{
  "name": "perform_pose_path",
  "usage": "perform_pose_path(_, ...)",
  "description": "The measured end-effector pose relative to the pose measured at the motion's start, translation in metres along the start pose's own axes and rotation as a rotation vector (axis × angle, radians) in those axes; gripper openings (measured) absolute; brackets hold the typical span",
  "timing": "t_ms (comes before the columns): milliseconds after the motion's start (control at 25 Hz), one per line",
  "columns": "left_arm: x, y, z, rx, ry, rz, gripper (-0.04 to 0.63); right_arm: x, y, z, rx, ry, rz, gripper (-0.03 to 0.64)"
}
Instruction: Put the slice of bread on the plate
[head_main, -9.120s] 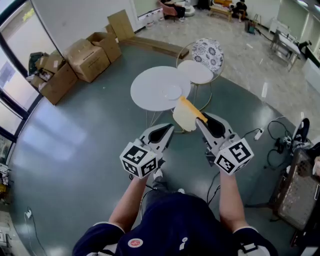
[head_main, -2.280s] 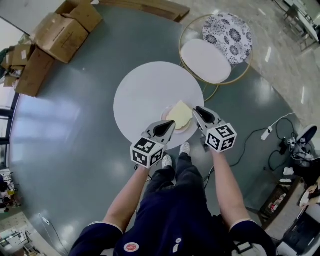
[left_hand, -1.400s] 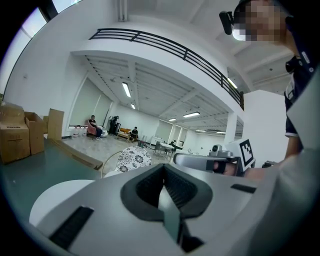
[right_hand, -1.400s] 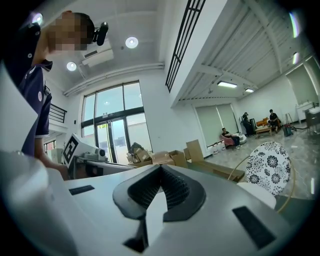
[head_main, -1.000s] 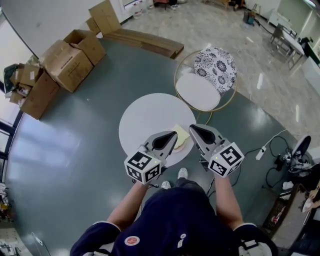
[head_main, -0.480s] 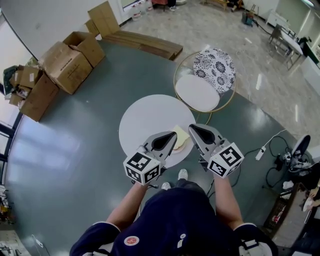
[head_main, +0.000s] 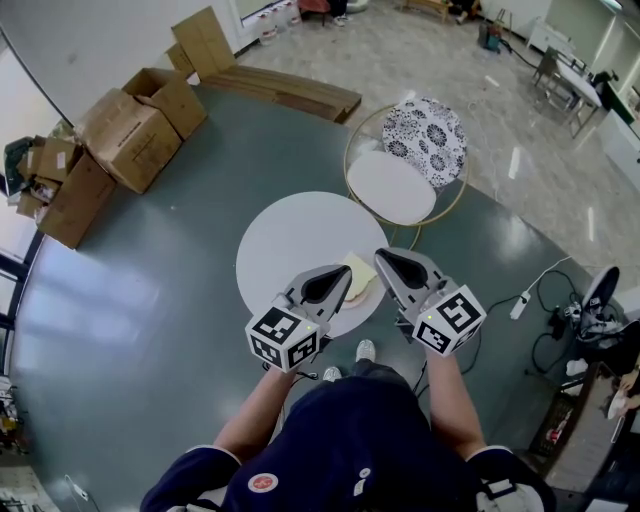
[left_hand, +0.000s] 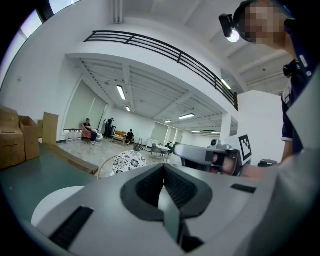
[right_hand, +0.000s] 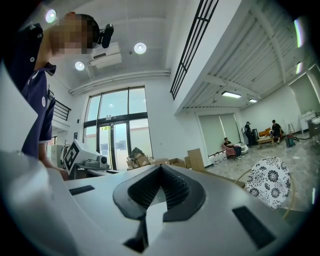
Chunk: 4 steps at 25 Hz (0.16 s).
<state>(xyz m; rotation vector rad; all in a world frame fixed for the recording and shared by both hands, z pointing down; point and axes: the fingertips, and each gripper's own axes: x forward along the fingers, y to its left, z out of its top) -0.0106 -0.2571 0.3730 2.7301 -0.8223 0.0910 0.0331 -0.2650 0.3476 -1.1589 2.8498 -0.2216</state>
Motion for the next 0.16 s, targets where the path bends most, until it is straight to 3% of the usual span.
perform_pose_path(160, 0.0011, -0.002, -0.0028, 0.0, 0.001, -0.002, 0.006, -0.0021, -0.0002, -0.0017, 0.005, -0.001, 0.001, 0.006)
